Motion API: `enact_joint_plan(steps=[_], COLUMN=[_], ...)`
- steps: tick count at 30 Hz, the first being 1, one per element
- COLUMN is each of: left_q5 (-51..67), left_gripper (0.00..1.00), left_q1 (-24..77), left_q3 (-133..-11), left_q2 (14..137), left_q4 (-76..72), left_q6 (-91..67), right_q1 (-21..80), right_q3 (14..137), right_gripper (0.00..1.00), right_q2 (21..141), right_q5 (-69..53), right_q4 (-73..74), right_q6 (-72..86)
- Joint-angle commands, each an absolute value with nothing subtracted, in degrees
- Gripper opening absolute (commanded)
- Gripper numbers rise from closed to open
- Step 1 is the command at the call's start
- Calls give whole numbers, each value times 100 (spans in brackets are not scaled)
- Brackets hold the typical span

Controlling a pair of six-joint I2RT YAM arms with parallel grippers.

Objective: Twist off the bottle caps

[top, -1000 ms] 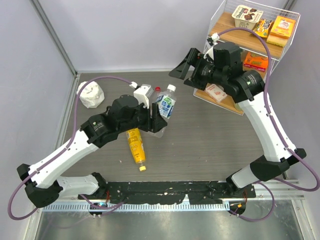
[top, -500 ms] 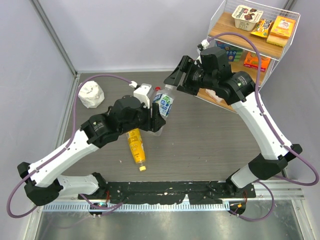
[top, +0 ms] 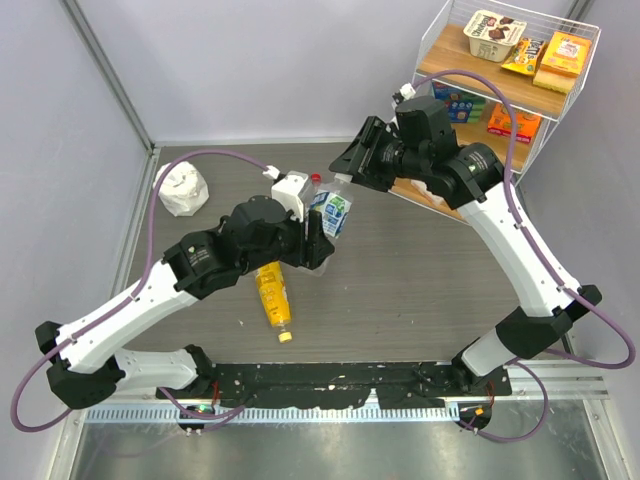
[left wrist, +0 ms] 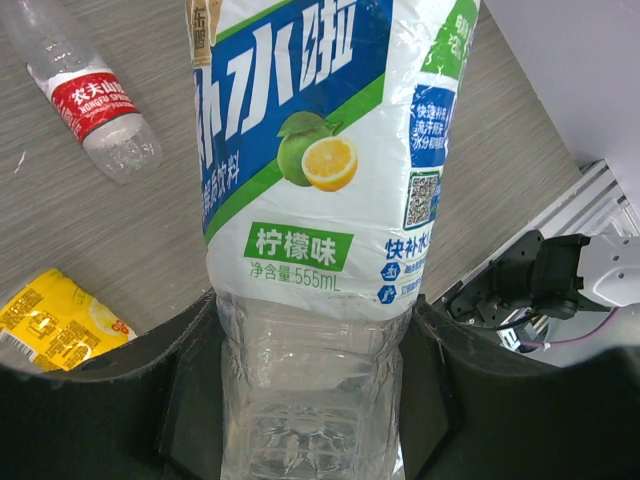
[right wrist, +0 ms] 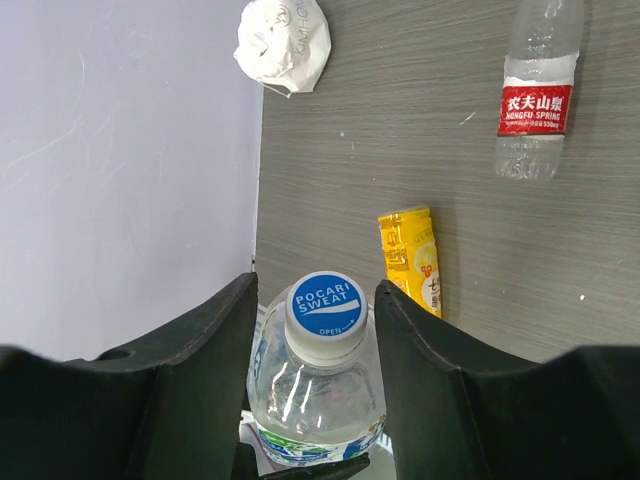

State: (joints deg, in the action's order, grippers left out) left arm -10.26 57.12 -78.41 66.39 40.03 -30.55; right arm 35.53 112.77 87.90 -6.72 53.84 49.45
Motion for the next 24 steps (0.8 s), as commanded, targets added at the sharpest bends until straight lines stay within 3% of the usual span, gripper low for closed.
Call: enact_joint_plan(steps=[1, 7, 12, 24], left_q5=[-1178, -1265, -1301, -897], left_gripper=[32, 33, 33, 32], left_q1=[5783, 5862, 5906, 5906], left_q3=[-8095, -8191, -8139, -7953], left_q2=[6671, 6767, 6733, 6223], left_q4=[3894, 3937, 3902, 3480], left_q6=[-2944, -2892, -2953, -3190], right_q1=[3568, 3568, 3560, 3542], right_q3=[11311, 11206, 11040, 10354], right_gripper=[51, 31, 2, 2], right_q2=[8763, 8710, 8631, 8069], right_q5=[-738, -756, -852, -1941], right_q4=[5150, 5063, 4870, 3351], right_q6=[5010, 5045, 4975, 4377])
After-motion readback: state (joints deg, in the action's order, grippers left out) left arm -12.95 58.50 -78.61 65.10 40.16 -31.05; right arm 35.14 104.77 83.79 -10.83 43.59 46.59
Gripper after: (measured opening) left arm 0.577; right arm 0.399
